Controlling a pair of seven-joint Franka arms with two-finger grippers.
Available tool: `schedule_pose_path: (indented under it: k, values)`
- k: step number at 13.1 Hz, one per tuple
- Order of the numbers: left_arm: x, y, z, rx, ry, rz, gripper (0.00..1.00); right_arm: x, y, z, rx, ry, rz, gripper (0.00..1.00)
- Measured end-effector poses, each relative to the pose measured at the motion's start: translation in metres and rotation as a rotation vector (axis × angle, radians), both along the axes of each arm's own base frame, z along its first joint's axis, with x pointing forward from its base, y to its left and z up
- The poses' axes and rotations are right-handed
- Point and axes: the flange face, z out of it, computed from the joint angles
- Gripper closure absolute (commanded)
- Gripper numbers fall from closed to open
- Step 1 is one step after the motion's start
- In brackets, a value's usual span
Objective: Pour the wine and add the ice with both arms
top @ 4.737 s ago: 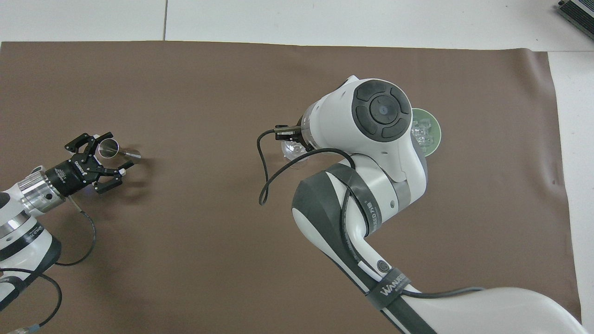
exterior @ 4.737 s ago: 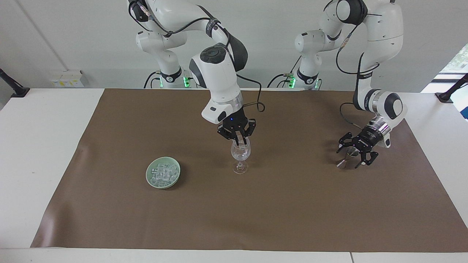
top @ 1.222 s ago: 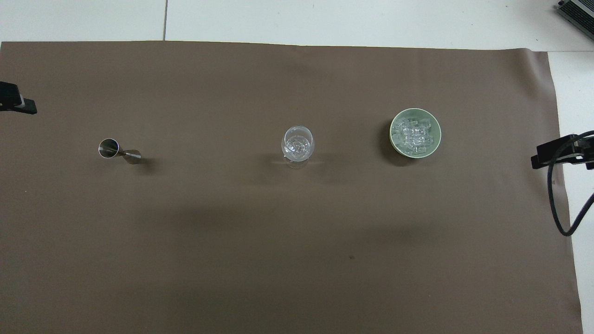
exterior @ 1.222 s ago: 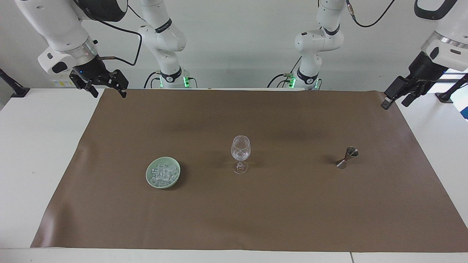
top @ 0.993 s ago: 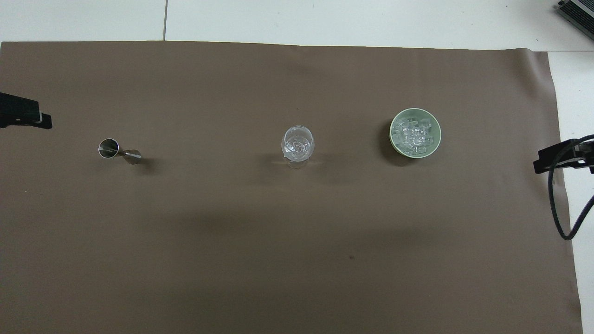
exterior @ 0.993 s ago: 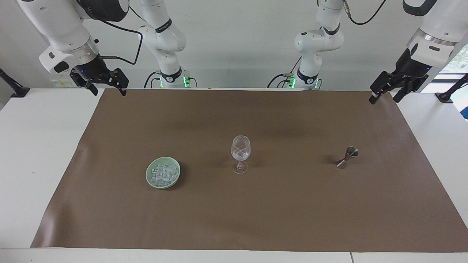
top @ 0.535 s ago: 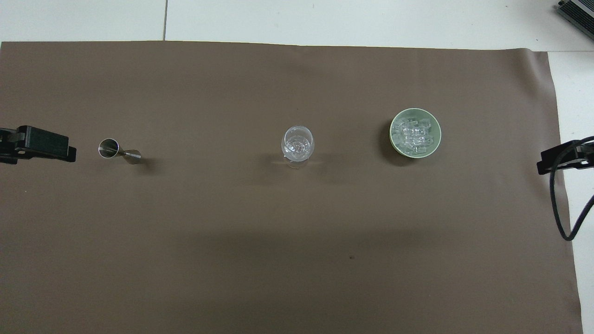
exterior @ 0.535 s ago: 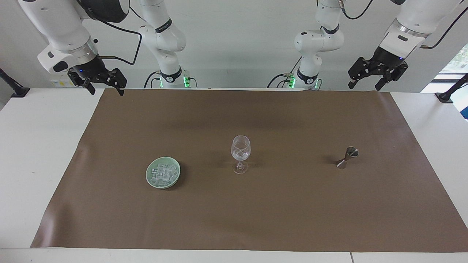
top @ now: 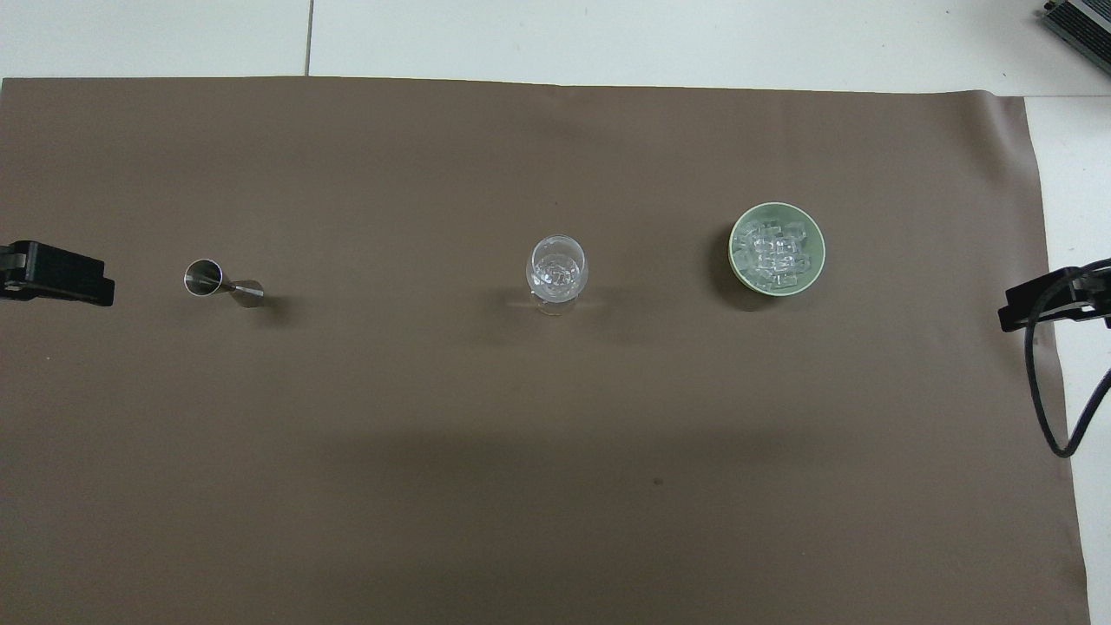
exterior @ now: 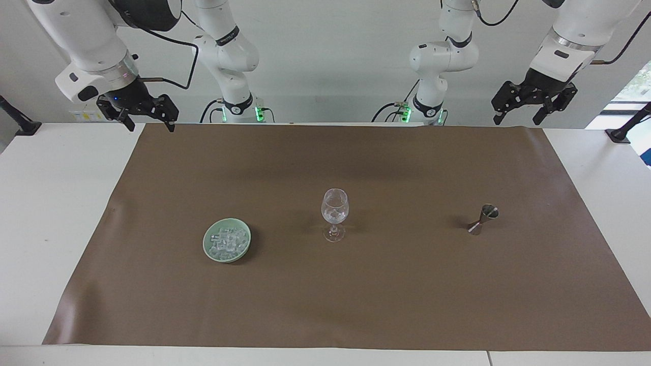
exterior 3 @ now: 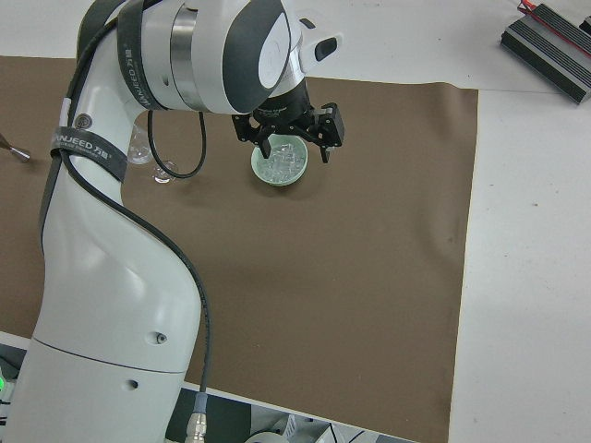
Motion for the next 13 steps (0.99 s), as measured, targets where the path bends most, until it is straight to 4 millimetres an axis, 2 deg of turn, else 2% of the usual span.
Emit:
schedule_pose_path:
  k: [5, 13]
  values:
    - [0.006, 0.013, -0.005, -0.016, -0.042, 0.026, 0.00, 0.000, 0.001, 0.000, 0.015, -0.001, 0.000, 0.00]
    - [0.003, 0.013, -0.007, -0.013, -0.040, 0.019, 0.00, 0.000, 0.000, 0.000, 0.016, 0.000, -0.001, 0.00]
